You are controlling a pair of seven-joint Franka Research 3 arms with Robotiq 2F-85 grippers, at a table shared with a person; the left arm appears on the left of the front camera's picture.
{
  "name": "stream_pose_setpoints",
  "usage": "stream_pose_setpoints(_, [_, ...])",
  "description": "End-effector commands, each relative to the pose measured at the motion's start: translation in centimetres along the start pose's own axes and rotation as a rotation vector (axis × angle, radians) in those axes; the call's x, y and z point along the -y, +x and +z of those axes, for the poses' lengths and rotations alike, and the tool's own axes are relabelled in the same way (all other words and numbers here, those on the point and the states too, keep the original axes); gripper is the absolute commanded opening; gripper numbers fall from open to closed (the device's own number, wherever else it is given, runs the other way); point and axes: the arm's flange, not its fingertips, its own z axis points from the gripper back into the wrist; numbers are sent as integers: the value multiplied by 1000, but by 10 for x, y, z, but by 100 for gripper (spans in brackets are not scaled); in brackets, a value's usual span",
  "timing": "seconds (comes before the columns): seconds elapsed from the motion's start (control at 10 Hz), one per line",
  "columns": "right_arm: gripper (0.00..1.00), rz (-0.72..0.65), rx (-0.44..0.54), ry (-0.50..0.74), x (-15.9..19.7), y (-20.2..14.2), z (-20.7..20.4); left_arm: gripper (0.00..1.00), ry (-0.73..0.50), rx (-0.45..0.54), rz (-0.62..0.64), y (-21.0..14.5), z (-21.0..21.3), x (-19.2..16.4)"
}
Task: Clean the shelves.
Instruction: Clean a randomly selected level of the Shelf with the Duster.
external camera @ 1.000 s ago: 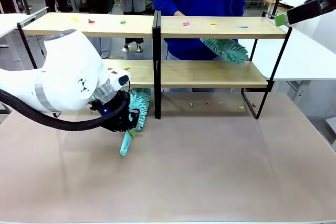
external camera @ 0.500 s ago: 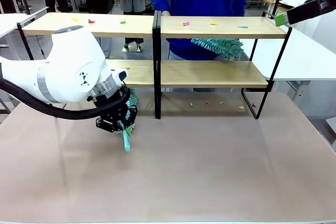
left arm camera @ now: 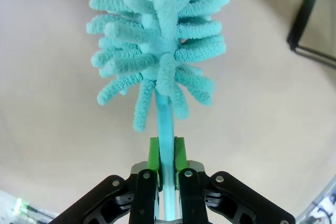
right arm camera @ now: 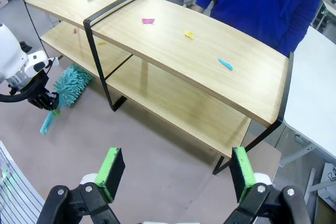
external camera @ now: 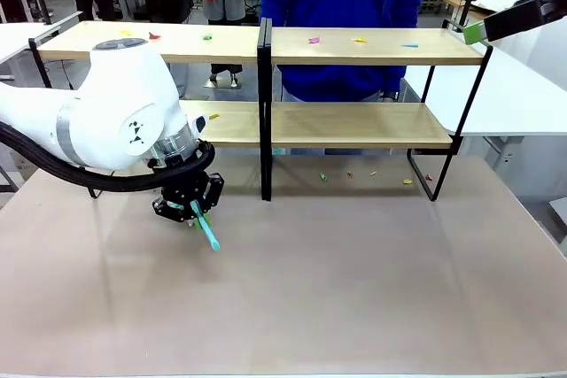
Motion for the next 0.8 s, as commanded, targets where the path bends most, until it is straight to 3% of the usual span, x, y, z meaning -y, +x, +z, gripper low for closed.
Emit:
stream_pose_setpoints(0.0, [100,-8,2,6,0,0,0,12,47,50,85,-1,9,0])
stream_pose_setpoints(0.7, [100,-8,2,6,0,0,0,12,16,10,142,23,10,-17])
